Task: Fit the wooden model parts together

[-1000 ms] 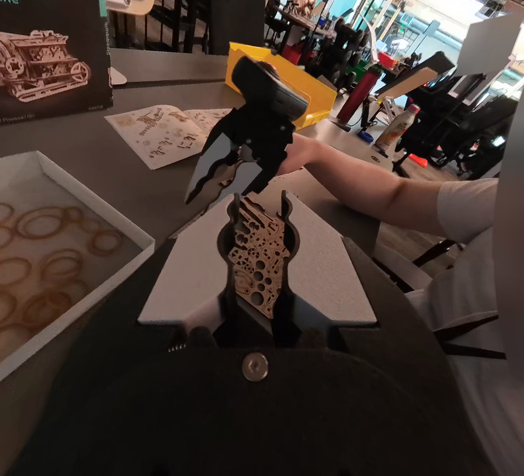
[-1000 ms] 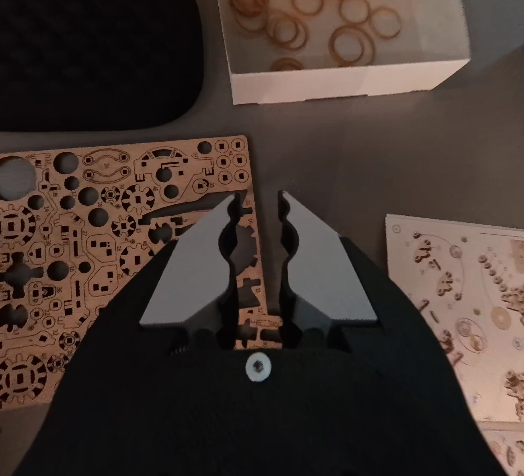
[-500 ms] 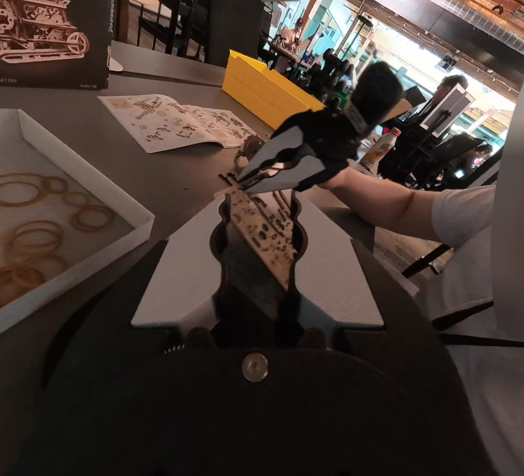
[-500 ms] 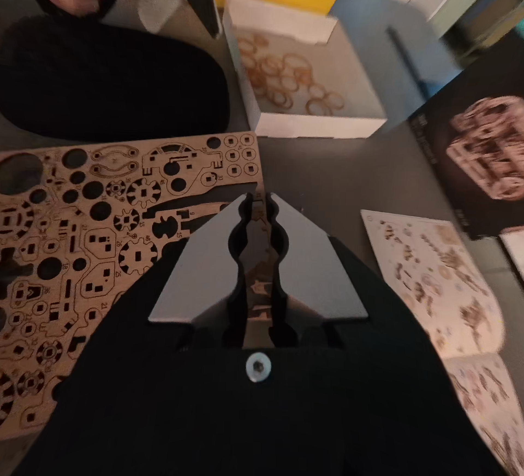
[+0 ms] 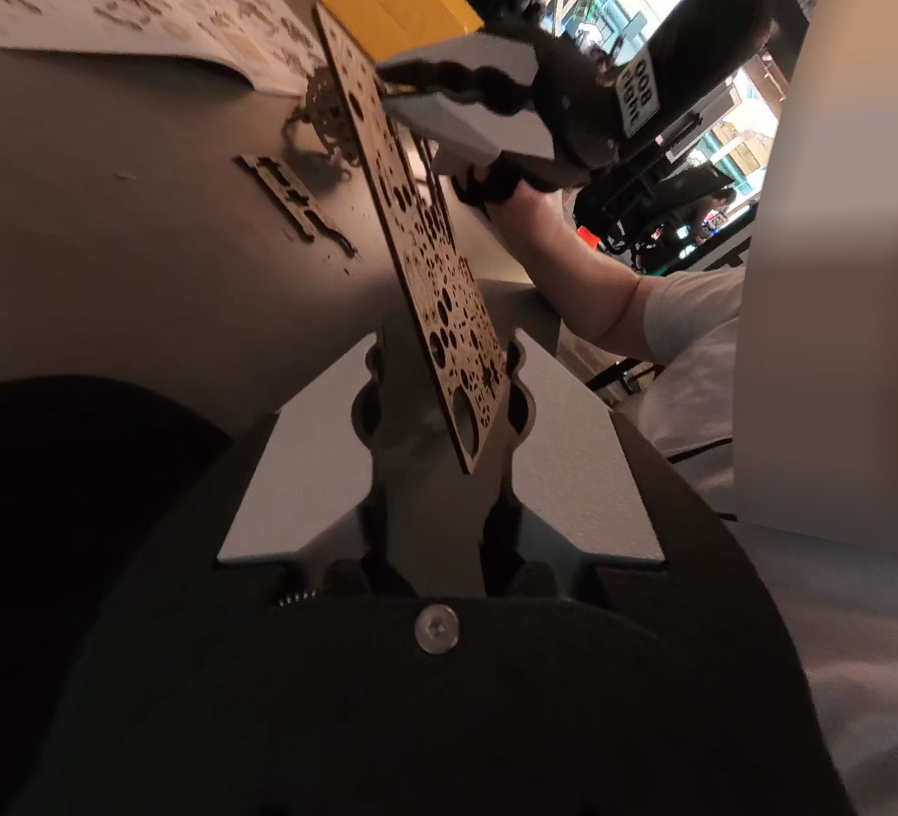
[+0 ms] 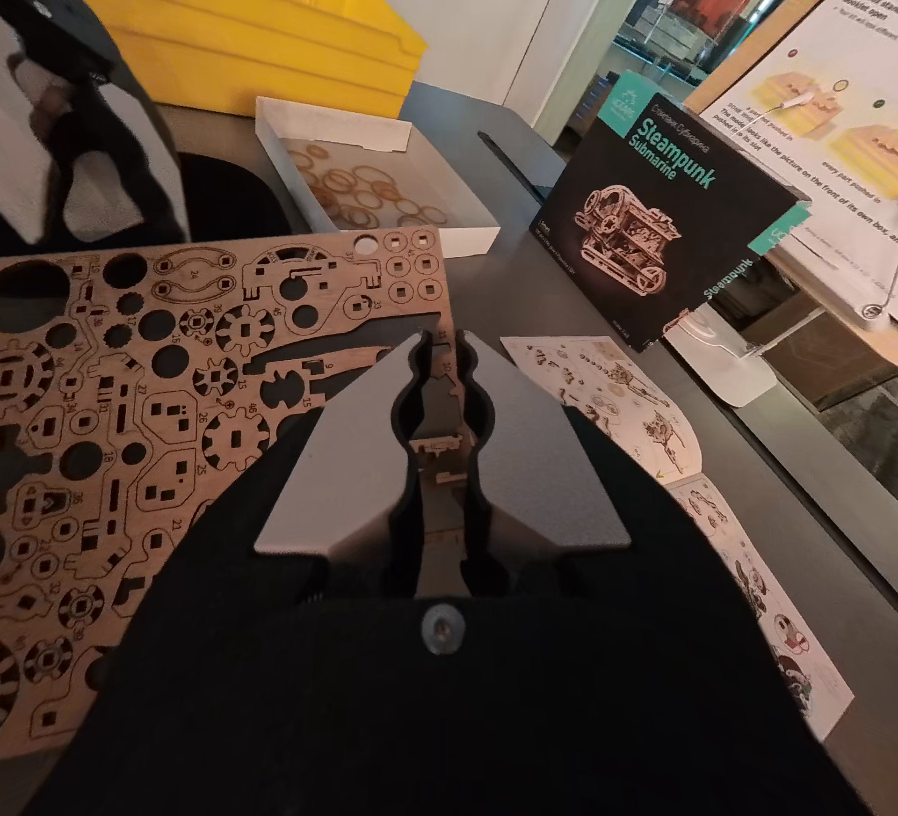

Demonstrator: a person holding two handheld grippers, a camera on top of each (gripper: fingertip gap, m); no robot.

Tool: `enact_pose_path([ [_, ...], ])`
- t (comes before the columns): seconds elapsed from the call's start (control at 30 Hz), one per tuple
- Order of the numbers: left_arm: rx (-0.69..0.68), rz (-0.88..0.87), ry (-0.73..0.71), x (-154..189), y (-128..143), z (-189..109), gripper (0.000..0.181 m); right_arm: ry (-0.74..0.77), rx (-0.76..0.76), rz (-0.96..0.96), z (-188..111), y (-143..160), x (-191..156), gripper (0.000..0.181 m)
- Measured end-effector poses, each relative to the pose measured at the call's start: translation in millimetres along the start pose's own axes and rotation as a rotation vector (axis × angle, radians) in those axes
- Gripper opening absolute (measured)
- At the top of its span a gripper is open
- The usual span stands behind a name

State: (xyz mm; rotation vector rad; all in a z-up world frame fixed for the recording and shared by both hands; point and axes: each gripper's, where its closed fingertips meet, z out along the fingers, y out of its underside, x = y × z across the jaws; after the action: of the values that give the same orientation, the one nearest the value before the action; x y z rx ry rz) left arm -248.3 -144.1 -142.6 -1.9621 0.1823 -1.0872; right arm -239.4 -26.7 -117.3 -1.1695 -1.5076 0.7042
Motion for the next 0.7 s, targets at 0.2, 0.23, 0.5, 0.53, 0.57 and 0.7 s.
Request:
enact_pose_path([
  [0.2,-0.078,-0.032,0.030,3,16,4,0.030,0.019,0.042,0.073,-6,-1,9,0.008],
  [0.23,-0.093,-0.038,0.036,4,19,6,0.027,0.022,0.055,0.085,-7,-2,11,0.008],
  [0.5,-0.116,-0.080,0.111,9,22,8,0.003,0.036,0.086,0.056,-9,3,11,0.008],
  [0.53,-0.117,-0.084,0.108,8,23,8,0.003,0.032,0.076,0.055,-8,6,10,0.008],
  [0.57,-0.118,-0.087,0.109,8,23,8,0.004,0.027,0.074,0.056,-7,8,9,0.007],
  [0.7,-0.130,-0.127,0.084,0,26,8,0.005,0.007,0.077,0.103,-5,11,10,0.012],
])
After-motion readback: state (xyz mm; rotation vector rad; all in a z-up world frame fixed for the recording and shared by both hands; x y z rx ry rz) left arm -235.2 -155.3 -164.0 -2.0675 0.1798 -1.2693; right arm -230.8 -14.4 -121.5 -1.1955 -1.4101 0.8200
